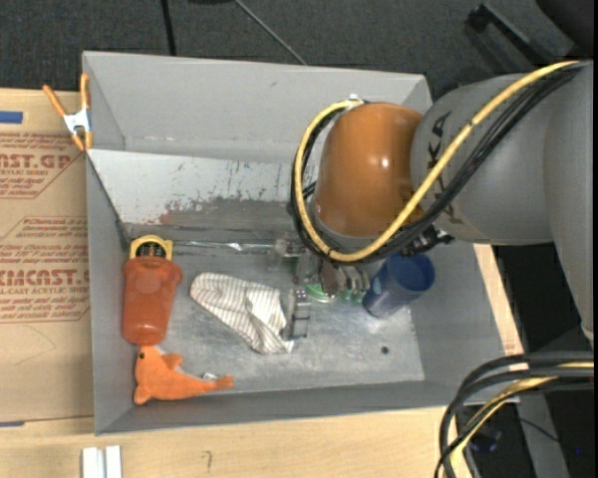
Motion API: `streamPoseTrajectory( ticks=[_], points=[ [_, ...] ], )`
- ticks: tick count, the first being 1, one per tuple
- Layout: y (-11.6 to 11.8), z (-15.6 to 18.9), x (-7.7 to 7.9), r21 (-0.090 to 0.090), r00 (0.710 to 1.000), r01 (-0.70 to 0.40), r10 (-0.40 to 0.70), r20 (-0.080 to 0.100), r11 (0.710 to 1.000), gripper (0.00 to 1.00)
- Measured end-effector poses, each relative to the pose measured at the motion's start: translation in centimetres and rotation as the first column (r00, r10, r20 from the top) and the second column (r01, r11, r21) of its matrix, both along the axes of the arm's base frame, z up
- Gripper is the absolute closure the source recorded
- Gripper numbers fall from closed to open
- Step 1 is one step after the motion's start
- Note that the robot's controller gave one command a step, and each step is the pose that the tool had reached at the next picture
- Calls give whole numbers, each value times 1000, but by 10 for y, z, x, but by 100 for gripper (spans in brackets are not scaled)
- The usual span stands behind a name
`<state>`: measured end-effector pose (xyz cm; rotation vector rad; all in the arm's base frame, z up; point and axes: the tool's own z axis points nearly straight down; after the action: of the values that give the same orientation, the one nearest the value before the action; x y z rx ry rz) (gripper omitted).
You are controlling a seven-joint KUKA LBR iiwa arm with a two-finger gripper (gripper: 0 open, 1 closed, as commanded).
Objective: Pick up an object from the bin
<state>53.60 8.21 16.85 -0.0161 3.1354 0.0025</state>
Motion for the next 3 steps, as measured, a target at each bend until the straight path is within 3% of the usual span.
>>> streamPoseTrajectory(
  ticks=[1, 2, 3],
  points=[
    [13, -43, -14, 0, 995, 103, -103, -7, 995, 0],
    [16, -77, -10, -2, 998, 62, -62, -7, 998, 0],
    [17, -93, -8, 0, 1000, -4, 4, -3, 1000, 100]
  ],
)
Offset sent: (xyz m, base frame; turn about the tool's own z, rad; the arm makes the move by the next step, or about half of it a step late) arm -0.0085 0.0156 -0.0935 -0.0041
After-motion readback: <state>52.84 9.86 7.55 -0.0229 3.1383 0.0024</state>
